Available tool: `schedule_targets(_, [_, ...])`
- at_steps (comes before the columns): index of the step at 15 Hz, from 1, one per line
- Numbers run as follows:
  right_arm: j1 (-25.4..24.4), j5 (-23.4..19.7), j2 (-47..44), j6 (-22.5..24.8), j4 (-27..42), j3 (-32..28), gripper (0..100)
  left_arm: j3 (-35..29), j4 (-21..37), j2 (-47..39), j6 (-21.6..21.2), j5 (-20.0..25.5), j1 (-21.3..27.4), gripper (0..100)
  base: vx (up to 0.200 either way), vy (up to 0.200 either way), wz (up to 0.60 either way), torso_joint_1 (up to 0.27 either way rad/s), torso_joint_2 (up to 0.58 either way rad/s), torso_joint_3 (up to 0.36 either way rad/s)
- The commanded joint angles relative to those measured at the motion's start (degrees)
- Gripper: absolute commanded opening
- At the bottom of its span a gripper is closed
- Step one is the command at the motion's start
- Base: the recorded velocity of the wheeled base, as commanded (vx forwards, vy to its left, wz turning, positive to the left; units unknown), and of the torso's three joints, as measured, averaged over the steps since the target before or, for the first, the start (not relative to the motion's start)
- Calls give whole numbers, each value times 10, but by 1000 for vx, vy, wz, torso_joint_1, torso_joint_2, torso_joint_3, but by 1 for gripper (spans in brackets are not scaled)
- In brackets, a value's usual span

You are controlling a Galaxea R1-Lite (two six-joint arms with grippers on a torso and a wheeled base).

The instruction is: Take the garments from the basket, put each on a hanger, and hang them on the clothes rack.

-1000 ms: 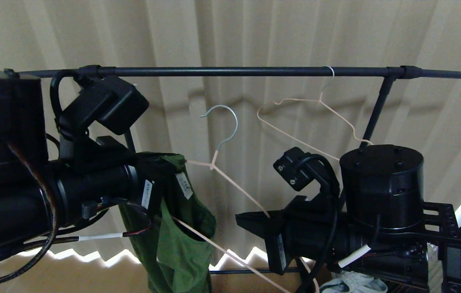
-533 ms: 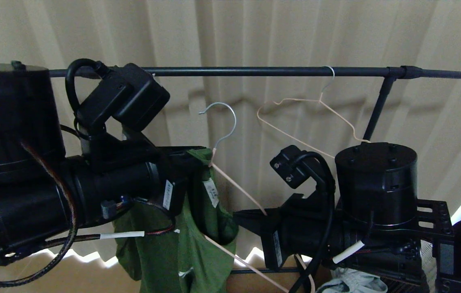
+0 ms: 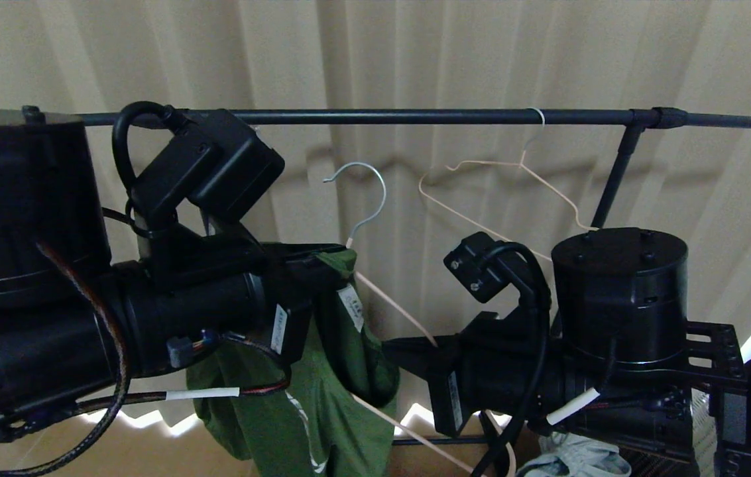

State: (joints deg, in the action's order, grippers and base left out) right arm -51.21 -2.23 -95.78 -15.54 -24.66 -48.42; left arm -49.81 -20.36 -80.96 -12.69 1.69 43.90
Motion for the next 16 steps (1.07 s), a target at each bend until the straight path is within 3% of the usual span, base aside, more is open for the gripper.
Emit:
schedule_targets(1, [4, 0, 5, 0, 0, 0, 0, 3, 1, 12, 0, -1, -4, 100, 0, 0, 0, 0, 0, 0])
schedule_targets(8, [32, 7, 58, 3, 8, 12, 0, 16, -1, 47, -15, 1, -24, 100, 0, 0, 0, 0, 0, 0])
schedule_targets(11, [34, 18, 54, 3, 8, 12, 0, 41, -33, 48, -23, 1, -24, 100, 0, 0, 0, 0, 0, 0])
schedule_targets(14, [59, 20, 49, 3, 4, 7, 0, 67, -61, 48, -88, 0, -45, 100, 0, 0, 0, 0, 0, 0])
schedule_targets(16, [71, 21, 49, 3, 2, 6, 0, 73, -62, 47, -96, 1, -44, 100, 0, 0, 0, 0, 0, 0])
